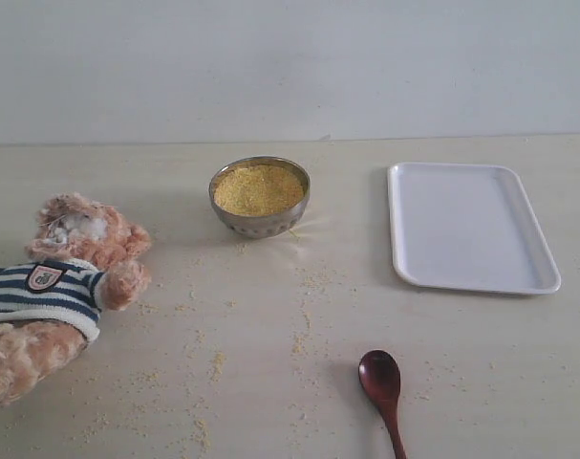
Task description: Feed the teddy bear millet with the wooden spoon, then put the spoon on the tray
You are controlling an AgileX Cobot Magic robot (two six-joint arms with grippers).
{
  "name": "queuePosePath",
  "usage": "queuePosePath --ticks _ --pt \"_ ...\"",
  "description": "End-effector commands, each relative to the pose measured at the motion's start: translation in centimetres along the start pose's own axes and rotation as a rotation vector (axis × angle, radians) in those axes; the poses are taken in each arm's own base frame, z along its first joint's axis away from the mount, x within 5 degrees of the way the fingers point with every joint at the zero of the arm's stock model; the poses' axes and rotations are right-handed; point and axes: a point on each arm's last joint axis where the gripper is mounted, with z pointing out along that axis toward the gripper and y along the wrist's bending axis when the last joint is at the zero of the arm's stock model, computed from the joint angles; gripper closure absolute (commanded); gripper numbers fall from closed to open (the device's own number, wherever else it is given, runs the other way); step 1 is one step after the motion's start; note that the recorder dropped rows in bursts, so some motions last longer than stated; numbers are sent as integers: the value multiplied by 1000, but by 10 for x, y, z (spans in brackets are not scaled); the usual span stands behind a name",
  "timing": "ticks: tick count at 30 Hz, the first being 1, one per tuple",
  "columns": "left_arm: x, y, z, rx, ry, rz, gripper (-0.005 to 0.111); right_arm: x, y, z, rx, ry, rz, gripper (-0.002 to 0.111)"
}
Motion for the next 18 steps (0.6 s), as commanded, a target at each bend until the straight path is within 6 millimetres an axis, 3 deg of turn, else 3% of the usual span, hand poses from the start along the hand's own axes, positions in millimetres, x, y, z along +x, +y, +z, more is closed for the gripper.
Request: queuePosePath --ticks 1,4,8,13,18 --pt "-3 41 9 22 64 -108 102 -1 0 0 1 -13 1 108" --pt "0 70 12 119 86 -202 102 -1 0 0 1 -13 1 108" --pt "14 100 38 342 72 -297 102 -1 0 0 1 -13 1 108" --pt "38 127 68 339 204 -310 102 -1 0 0 0 -8 7 108" --pt "53 139 74 257 316 -256 101 -1 0 0 0 -8 7 108"
